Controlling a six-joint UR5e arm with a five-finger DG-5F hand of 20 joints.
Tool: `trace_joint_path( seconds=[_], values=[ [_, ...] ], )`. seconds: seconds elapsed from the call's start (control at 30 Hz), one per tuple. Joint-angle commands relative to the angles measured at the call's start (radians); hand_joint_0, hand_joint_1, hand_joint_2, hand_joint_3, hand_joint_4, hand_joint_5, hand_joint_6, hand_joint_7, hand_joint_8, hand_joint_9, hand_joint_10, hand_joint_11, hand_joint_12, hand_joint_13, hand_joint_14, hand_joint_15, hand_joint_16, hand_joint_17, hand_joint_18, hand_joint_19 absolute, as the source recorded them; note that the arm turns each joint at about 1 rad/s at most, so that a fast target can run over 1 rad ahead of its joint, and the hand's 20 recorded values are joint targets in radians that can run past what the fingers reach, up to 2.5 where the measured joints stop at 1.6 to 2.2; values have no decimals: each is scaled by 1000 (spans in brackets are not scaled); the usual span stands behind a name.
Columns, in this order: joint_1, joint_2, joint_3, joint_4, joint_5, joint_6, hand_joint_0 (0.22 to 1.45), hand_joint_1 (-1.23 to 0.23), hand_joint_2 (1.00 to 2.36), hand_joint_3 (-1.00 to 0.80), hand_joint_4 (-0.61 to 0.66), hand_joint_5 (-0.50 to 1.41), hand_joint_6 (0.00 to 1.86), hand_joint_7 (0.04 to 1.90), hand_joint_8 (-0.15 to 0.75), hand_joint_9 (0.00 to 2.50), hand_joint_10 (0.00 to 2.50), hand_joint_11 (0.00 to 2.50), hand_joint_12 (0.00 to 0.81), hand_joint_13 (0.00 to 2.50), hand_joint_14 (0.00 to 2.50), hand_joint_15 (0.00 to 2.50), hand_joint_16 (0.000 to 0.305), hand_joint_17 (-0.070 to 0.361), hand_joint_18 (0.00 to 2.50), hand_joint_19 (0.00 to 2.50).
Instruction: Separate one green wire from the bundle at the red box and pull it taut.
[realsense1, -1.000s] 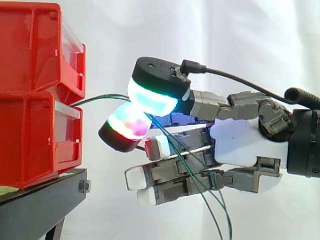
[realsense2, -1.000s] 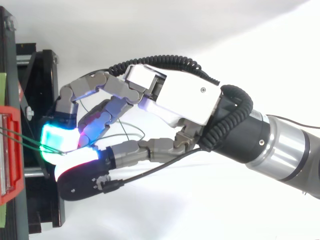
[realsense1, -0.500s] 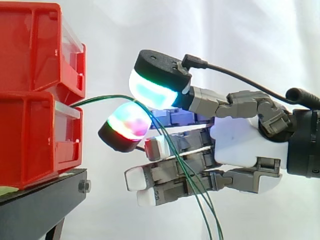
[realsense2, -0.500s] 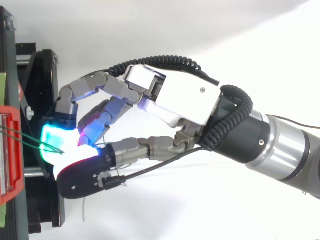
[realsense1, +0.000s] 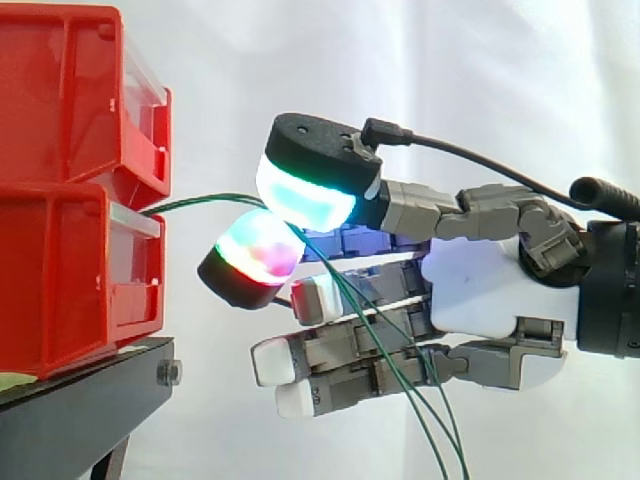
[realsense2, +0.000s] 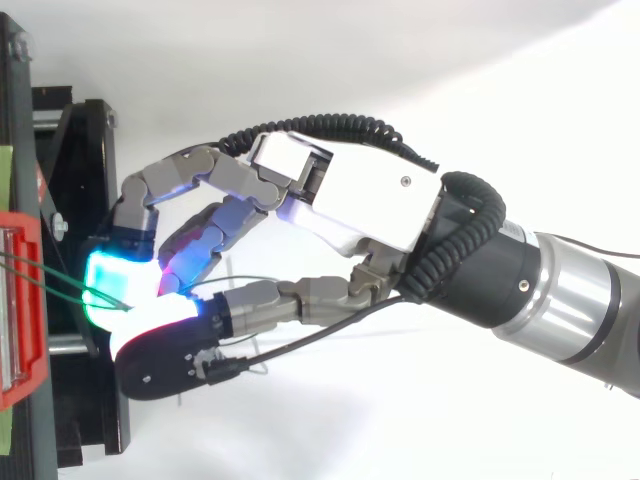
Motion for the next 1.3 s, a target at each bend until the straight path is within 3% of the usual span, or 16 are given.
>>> trace_joint_path(
  seconds=[0.0,0.2,0.33,0.53,0.63,0.9,1.27],
  values=[
    [0,1,2,-3,0,7,644,-812,1007,-419,72,-177,896,969,277,1167,19,975,359,997,19,545,51,115,853,346],
    [0,1,7,-34,0,27,655,-822,1007,-416,41,-177,896,977,273,1159,19,969,358,997,20,546,51,114,854,345],
    [0,-1,9,-43,0,40,639,-831,1002,-464,89,-178,895,959,271,1157,19,978,357,994,21,547,51,114,855,345],
    [0,-1,13,-43,0,41,556,-671,1000,-500,111,-173,889,968,283,1189,19,976,365,1013,20,553,52,117,867,355],
    [0,-1,15,-43,0,41,587,-616,1002,-473,102,-170,886,991,277,1199,18,970,360,1014,19,556,51,115,861,358],
    [-1,1,16,-49,0,43,598,-733,1015,-217,39,-166,913,1021,294,1194,17,971,375,1024,18,543,54,121,882,348],
    [-3,1,41,-112,-2,70,651,-834,1010,-359,17,-181,912,980,269,1126,19,970,357,980,19,549,51,114,849,345]
  ],
)
